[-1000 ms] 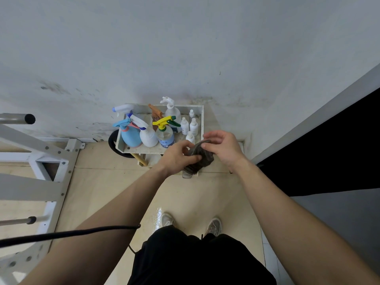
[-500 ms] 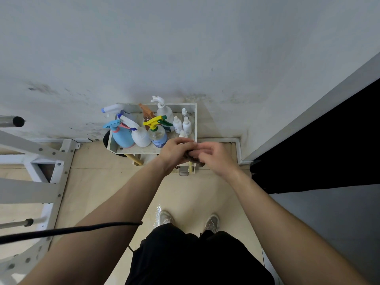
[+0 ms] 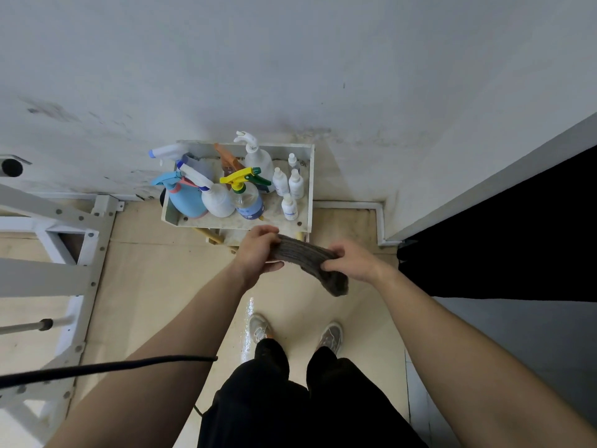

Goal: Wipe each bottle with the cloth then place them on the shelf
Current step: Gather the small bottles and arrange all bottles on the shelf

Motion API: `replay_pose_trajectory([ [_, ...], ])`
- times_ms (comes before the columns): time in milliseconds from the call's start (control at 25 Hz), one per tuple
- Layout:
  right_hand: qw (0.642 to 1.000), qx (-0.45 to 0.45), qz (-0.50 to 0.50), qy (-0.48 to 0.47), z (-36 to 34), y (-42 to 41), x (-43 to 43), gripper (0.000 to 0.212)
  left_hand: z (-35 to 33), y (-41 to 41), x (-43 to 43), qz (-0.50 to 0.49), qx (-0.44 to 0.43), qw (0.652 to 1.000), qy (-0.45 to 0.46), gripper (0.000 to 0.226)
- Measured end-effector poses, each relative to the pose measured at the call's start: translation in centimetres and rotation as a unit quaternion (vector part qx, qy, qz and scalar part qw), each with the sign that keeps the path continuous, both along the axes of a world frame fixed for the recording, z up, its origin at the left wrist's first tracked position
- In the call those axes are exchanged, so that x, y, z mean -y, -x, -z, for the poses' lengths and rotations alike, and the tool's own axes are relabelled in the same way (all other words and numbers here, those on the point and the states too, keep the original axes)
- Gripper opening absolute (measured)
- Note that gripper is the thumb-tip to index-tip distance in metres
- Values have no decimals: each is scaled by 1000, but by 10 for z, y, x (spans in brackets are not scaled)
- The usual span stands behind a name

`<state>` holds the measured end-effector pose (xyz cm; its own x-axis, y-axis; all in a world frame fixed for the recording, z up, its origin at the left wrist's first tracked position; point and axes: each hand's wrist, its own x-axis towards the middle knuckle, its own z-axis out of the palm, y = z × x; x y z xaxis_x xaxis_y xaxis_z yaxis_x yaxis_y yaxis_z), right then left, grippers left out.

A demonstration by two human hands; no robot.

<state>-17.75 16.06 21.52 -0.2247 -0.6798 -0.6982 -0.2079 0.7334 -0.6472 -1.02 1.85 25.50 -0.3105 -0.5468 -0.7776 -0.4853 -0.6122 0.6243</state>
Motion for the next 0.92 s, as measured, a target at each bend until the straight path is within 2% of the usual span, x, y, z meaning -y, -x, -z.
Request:
replay_pose_trajectory([
  [80,999,-33,4,-25,6,6,3,17,26,-1,-5,-60,31,997,21,20],
  [320,993,-114,29,-22,33,39,55,27,85,37,16,-160,9,986,47,20],
  [480,986,-166,-2,-17,58,58,98,28,116,53,28,-123,53,987,92,17],
  [560,974,-228,-12,-1,74,60,110,33,131,56,29,-111,71,986,100,21],
  [640,960,-279,34,11,87,55,107,36,142,56,26,-98,69,987,109,28],
  [680,959,-275,74,7,92,50,103,34,146,57,25,-86,69,987,119,31],
  [760,966,-210,149,8,96,35,95,23,150,60,22,-65,75,985,143,33],
  [840,969,-157,190,27,95,18,91,12,152,62,24,-36,95,980,170,28],
  [920,963,-145,221,51,91,6,94,10,157,62,29,3,132,970,203,20],
])
